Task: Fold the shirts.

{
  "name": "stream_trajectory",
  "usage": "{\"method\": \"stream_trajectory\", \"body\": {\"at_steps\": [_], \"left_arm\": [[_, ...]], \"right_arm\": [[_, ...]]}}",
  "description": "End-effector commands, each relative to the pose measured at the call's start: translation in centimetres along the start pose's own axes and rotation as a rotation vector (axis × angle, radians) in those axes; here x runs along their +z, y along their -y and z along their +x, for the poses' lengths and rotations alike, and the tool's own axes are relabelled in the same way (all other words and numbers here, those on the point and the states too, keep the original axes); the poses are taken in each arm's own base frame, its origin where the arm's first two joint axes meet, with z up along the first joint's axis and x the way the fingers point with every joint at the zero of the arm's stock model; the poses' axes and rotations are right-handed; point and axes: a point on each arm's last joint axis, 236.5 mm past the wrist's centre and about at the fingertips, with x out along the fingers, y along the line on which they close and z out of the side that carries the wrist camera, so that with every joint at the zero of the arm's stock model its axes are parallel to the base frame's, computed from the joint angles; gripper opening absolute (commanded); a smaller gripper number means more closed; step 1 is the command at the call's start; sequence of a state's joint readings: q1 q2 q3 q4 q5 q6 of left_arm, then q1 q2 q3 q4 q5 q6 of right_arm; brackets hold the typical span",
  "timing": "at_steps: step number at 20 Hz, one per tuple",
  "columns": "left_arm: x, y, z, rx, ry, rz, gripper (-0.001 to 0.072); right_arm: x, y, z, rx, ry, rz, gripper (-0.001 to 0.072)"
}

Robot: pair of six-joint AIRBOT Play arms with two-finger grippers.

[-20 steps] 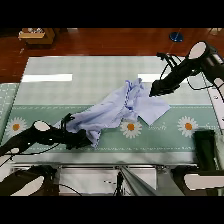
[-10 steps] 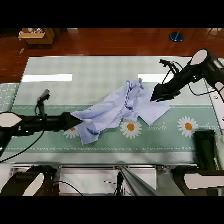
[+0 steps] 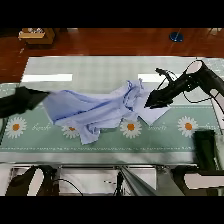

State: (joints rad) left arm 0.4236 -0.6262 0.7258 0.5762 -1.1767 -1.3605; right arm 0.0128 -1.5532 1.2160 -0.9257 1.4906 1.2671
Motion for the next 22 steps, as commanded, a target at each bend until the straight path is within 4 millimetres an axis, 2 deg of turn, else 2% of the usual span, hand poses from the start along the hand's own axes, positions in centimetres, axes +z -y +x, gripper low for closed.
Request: {"method": "stream_trajectory", "body": {"at_steps": [1,4,5,6,9,11,13,17,20,22], "left_arm": [[5.0,-1.6,-2.9,0.073,0.175,0.012,0.0018],[5.2,-2.6,-2.4,0.087,0.159,0.019,0.0018],[5.2,-3.1,-2.2,0.097,0.152,0.024,0.0018],[5.2,-3.9,-2.1,0.114,0.142,0.016,0.0018],[5.1,-5.4,-1.5,0.141,0.115,0.004,0.0018],[5.1,-5.8,-1.3,0.144,0.105,-0.001,0.0018],[5.1,-6.0,-1.1,0.145,0.100,-0.007,0.0018],[5.1,-6.1,-1.0,0.146,0.096,0.005,0.0018],[5.4,-6.4,-1.0,0.151,0.105,0.010,0.0018],[5.5,-6.7,-0.8,0.154,0.104,0.001,0.0019]], "right_arm": [[0.0,-1.1,0.9,0.036,0.038,0.001,0.0473],[0.5,-1.2,2.5,0.012,0.089,0.021,0.0489],[0.9,-1.5,3.3,0.012,0.106,0.015,0.0491],[1.4,-2.1,4.0,0.009,0.124,-0.003,0.0524],[3.3,-3.8,5.6,-0.031,0.198,-0.098,0.0528],[4.8,-4.8,6.3,-0.047,0.265,-0.122,0.0528],[5.6,-5.4,7.0,-0.024,0.288,-0.105,0.0537],[6.6,-5.2,8.7,0.021,0.297,-0.063,0.0540],[7.1,-6.1,9.8,0.100,0.294,-0.022,0.0450],[7.2,-6.0,10.4,0.121,0.287,0.009,0.0442]]}}
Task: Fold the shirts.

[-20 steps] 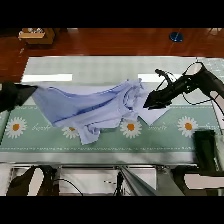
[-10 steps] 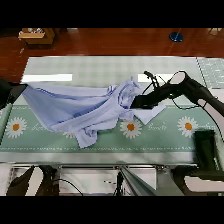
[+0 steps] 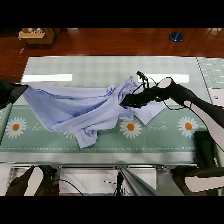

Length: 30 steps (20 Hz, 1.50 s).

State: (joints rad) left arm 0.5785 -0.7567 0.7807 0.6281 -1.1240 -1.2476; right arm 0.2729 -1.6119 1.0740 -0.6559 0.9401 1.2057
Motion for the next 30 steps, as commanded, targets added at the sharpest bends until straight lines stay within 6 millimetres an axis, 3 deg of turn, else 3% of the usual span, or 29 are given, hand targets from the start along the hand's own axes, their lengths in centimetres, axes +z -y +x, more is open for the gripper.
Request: {"method": "stream_trajectory", "body": {"at_steps": [1,5,7,9,12,16,19,21,25,27,30], "left_arm": [[0.2,-0.5,0.4,0.006,-0.003,-0.006,0.0018],[0.2,-1.2,0.9,0.012,-0.015,-0.012,0.0019],[0.6,-1.3,0.9,0.017,0.002,-0.002,0.0018],[2.0,-0.7,0.5,0.004,0.048,-0.003,0.0018],[6.3,1.5,-1.8,-0.040,0.175,0.003,0.0018],[13.5,4.8,-7.3,-0.067,0.412,0.011,0.0018],[16.4,8.1,-11.4,-0.092,0.515,0.014,0.0018],[17.3,11.3,-13.8,-0.128,0.564,0.047,0.0018],[17.5,19.3,-19.4,-0.196,0.655,0.196,0.0018],[16.9,23.9,-22.9,-0.225,0.727,0.308,0.0017],[14.3,30.2,-27.8,-0.266,0.822,0.455,0.0017]], "right_arm": [[0.2,-0.2,1.2,0.046,0.002,0.055,0.0352],[-0.3,-0.5,1.3,0.060,-0.025,0.056,0.0017],[-0.6,-2.1,0.2,0.089,-0.047,-0.013,0.0017],[-0.1,-4.8,-2.7,0.114,-0.027,-0.102,0.0017],[1.6,-9.8,-10.3,0.160,0.087,-0.197,0.0017],[3.2,-16.4,-24.1,0.173,0.376,-0.313,0.0017],[2.9,-20.5,-34.8,0.122,0.641,-0.389,0.0016],[1.8,-22.8,-40.5,0.075,0.790,-0.437,0.0016],[-1.5,-27.1,-48.5,0.025,1.007,-0.504,0.0016],[-3.1,-29.2,-51.2,0.009,1.087,-0.538,0.0016],[-5.4,-30.9,-53.8,-0.071,1.155,-0.587,0.0016]]}}
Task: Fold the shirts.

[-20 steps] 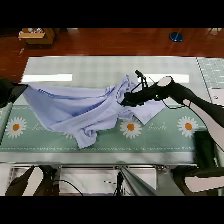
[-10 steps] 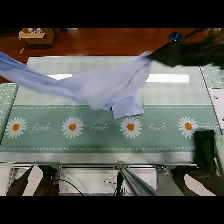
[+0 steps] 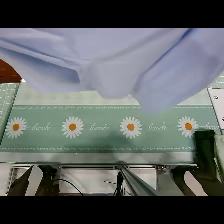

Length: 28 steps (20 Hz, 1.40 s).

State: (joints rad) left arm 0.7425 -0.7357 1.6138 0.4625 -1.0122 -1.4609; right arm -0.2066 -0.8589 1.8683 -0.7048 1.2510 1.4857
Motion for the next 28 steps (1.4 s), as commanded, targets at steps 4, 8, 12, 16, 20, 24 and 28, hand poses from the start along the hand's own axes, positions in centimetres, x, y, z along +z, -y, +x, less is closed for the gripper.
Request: {"method": "stream_trajectory", "body": {"at_steps": [4,8,12,16,20,24,28], "left_arm": [[-1.1,7.0,-7.4,0.144,-0.064,0.326,0.0017],[-4.2,4.2,-12.3,0.333,-0.199,0.400,0.0017],[-9.5,0.9,-15.0,0.392,-0.479,0.404,0.0017],[-14.2,-2.2,-14.7,0.386,-0.676,0.357,0.0015],[-20.2,-8.6,-11.7,0.398,-0.827,0.230,0.0015],[-26.0,-14.0,-6.7,0.368,-0.881,0.033,0.0015],[-28.9,-18.7,-1.1,0.369,-0.876,-0.105,0.0016]], "right_arm": [[-1.1,-0.6,-6.5,-0.243,-0.074,-0.134,0.0016],[-6.8,4.1,-12.5,-0.557,-0.313,-0.133,0.0016],[-7.5,4.4,-13.7,-0.597,-0.327,-0.127,0.0015],[-12.3,8.2,-11.2,-0.585,-0.513,-0.024,0.0015],[-21.0,15.1,-7.1,-0.562,-0.795,0.164,0.0015],[-24.3,20.6,-0.2,-0.477,-0.848,0.275,0.0015],[-27.0,26.3,5.9,-0.446,-0.826,0.357,0.0015]]}}
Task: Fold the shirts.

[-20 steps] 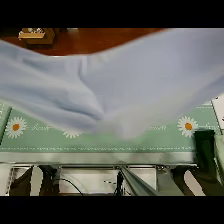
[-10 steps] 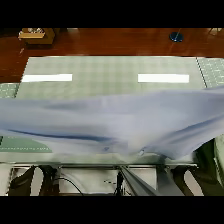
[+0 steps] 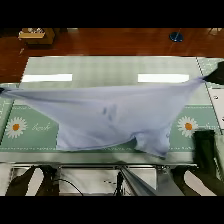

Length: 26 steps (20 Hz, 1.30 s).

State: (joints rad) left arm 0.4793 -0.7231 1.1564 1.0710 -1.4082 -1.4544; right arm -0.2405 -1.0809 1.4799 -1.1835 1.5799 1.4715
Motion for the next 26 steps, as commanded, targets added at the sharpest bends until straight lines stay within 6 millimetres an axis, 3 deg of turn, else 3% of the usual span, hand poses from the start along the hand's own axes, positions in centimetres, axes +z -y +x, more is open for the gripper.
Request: {"method": "stream_trajectory", "body": {"at_steps": [1,4,7,11,13,14,15,17,18,20,21,23,26], "left_arm": [[2.2,-0.9,6.7,-0.078,-0.015,-0.100,0.0016],[2.5,0.2,12.7,-0.113,-0.063,-0.056,0.0016],[2.4,0.6,17.9,-0.111,-0.084,-0.039,0.0017],[-0.6,-0.9,23.1,-0.089,-0.205,-0.073,0.0019],[-2.5,-1.5,24.4,-0.086,-0.282,-0.101,0.0021],[-2.8,-1.6,24.6,-0.087,-0.294,-0.106,0.0035],[-2.5,-1.7,24.5,-0.086,-0.289,-0.106,0.0155],[-1.4,-2.1,23.3,-0.091,-0.292,-0.109,0.0459],[-0.9,-2.5,22.0,-0.098,-0.319,-0.114,0.0509],[-1.8,-3.4,18.7,-0.118,-0.437,-0.139,0.0514],[-3.3,-4.0,17.1,-0.126,-0.521,-0.159,0.0521],[-7.6,-5.3,14.5,-0.098,-0.690,-0.180,0.0609],[-14.6,-5.9,12.3,-0.057,-0.812,-0.194,0.0610]], "right_arm": [[3.4,1.5,6.9,0.071,-0.015,0.068,0.0015],[4.5,2.1,11.4,0.132,-0.048,0.137,0.0016],[5.5,3.6,14.4,0.124,-0.040,0.176,0.0017],[4.9,5.5,18.1,0.107,-0.095,0.221,0.0021],[4.3,5.8,19.7,0.117,-0.131,0.239,0.0172],[4.2,5.7,20.1,0.133,-0.136,0.233,0.0200],[4.3,5.3,20.1,0.150,-0.131,0.214,0.0212],[4.8,5.1,18.5,0.165,-0.124,0.152,0.0366],[4.8,5.4,17.3,0.152,-0.135,0.108,0.0375],[3.2,7.7,14.6,0.053,-0.204,0.052,0.0375],[2.2,9.3,13.6,-0.002,-0.232,0.069,0.0375],[0.3,11.7,12.9,-0.068,-0.274,0.116,0.0375],[-3.3,12.5,14.1,-0.033,-0.339,0.201,0.0377]]}}
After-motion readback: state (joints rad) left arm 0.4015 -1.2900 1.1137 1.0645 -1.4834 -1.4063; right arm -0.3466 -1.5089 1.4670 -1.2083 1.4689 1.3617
